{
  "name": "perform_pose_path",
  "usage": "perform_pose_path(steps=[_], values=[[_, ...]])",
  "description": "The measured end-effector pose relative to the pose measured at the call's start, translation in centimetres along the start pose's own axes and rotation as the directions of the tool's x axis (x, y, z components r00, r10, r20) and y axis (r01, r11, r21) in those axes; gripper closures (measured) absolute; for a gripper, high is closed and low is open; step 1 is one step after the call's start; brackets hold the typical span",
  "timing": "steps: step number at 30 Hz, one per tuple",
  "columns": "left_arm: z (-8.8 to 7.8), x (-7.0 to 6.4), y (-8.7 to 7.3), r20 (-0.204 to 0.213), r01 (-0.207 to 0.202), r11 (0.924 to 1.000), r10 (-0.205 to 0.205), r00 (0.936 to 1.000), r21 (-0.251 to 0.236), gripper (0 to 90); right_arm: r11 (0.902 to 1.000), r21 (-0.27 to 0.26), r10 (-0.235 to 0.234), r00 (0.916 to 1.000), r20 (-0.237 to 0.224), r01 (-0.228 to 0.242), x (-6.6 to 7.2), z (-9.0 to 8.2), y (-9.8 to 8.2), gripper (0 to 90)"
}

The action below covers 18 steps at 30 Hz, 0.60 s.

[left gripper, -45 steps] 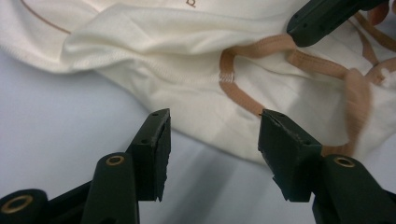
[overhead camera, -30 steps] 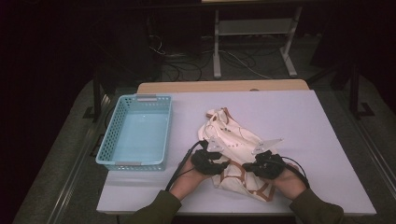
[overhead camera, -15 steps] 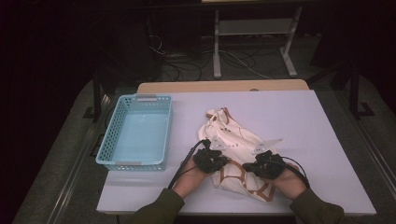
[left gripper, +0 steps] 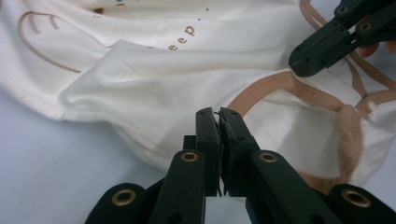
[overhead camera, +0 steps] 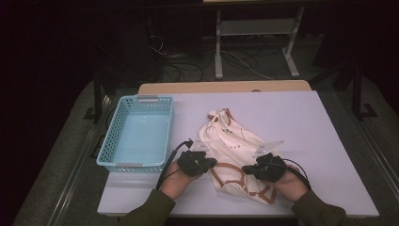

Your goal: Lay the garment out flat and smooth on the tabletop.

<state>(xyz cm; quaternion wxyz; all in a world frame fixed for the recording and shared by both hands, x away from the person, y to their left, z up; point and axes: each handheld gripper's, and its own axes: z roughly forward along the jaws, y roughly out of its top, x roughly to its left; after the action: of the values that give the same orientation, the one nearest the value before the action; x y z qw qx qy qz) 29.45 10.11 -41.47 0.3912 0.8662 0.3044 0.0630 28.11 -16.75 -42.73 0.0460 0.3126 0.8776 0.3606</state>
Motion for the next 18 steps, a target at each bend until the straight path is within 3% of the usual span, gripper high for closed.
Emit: perform_pose_path(steps=[5,9,10,15,18], values=[[-0.9,0.2,-1.0,-0.011,0.024,0.9997,-0.024,0.9997,0.008,86.2,0.9987,-0.012,-0.051,0.9959,-0.074,0.051,1.0,0.3,0.2,87.4],[-1.6,0.4,-1.4,-0.023,0.034,0.9993,-0.034,0.9992,0.012,86.1,0.9972,-0.023,-0.073,0.9869,-0.144,0.071,1.7,0.4,0.4,71.5],[-1.6,0.3,-1.6,-0.023,0.049,0.9988,-0.049,0.9985,-0.003,86.1,0.9969,-0.03,-0.077,0.9829,-0.167,0.073,1.9,0.4,0.4,69.7],[-2.1,0.5,-1.7,-0.027,0.05,0.9987,-0.05,0.9984,0.005,86.1,0.9936,-0.055,-0.111,0.9526,-0.283,0.099,3.2,0.7,0.7,62.7],[-2.3,0.4,-1.9,-0.025,0.054,0.9985,-0.054,0.9982,0.0,86.1,0.9901,-0.045,-0.14,0.9361,-0.323,0.133,4.3,1.1,0.8,66.0]])
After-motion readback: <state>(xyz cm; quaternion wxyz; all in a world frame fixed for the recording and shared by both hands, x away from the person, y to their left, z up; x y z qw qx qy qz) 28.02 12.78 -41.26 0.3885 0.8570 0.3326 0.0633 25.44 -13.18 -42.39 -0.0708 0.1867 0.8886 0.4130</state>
